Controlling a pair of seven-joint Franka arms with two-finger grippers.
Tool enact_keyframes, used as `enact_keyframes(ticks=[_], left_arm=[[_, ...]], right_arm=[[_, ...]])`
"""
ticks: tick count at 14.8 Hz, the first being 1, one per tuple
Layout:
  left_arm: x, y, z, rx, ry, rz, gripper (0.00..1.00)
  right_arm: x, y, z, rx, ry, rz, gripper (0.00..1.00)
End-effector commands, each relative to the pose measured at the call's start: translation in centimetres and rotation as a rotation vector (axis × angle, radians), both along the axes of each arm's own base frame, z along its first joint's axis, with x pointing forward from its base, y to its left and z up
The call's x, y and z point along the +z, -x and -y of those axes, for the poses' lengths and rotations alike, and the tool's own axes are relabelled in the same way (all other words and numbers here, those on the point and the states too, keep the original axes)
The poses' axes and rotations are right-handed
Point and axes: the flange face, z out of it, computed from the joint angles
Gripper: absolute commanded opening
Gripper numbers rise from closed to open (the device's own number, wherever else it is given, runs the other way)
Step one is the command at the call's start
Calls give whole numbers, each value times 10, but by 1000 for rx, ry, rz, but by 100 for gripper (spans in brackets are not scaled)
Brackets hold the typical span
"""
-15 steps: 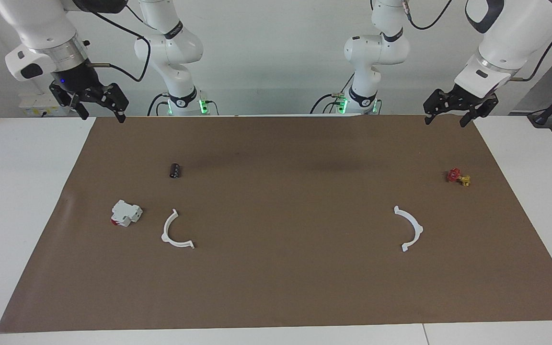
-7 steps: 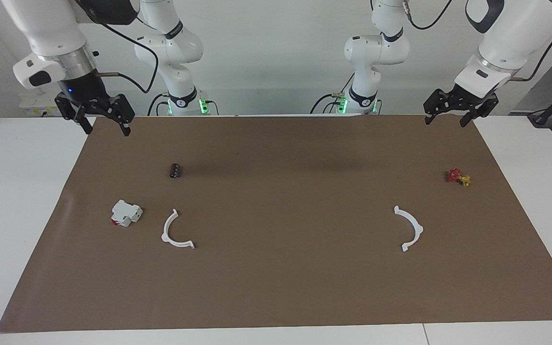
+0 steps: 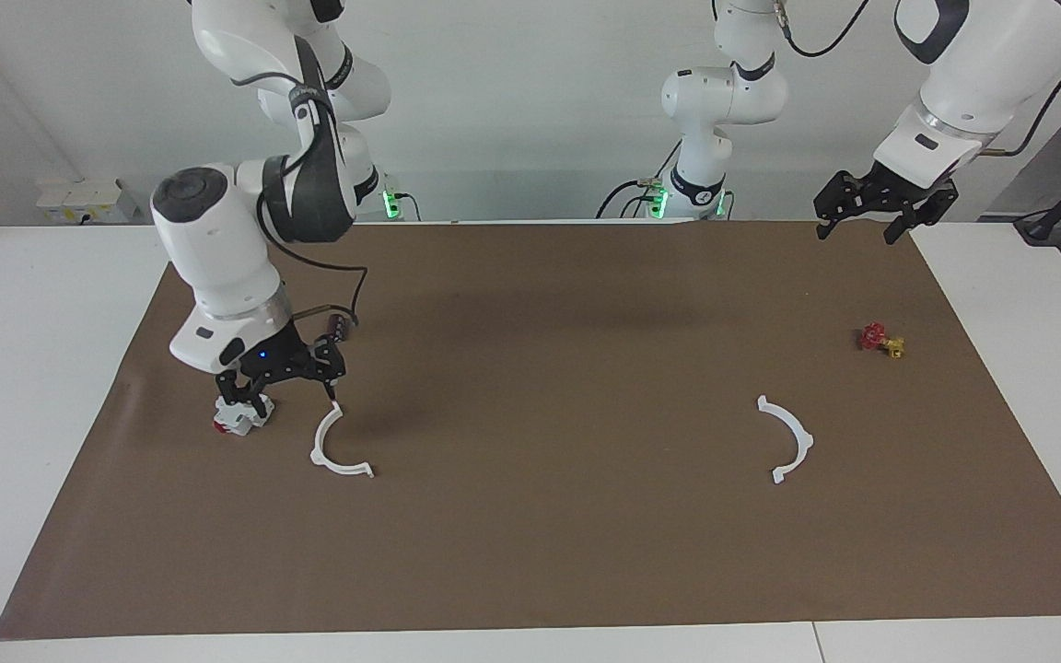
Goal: Assemble drain pipe with both arms
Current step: 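Reach the right gripper toward the white C-shaped clamp half nearer it, then grasp the white C-shaped clamp half with the right gripper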
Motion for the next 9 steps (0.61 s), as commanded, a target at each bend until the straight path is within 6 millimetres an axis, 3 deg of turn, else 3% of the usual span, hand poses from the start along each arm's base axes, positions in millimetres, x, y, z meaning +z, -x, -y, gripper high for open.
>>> enact_keyframes(ticks=[1, 4, 6, 7, 9], left_arm=[[2, 7, -2, -1, -9, -2, 100], [2, 7, -2, -1, -9, -2, 100], [2, 7, -2, -1, -9, -2, 100], [2, 7, -2, -1, -9, -2, 100], [2, 7, -2, -1, -9, -2, 100]], right_arm=[[-39, -11, 3, 110, -3, 26, 100], [-85, -17, 12, 215, 14, 44, 100], [-105, -17, 1, 175, -64, 48, 100], [-120, -10, 12, 179, -62, 39, 99], [-130, -3, 17, 229, -54, 39, 92]])
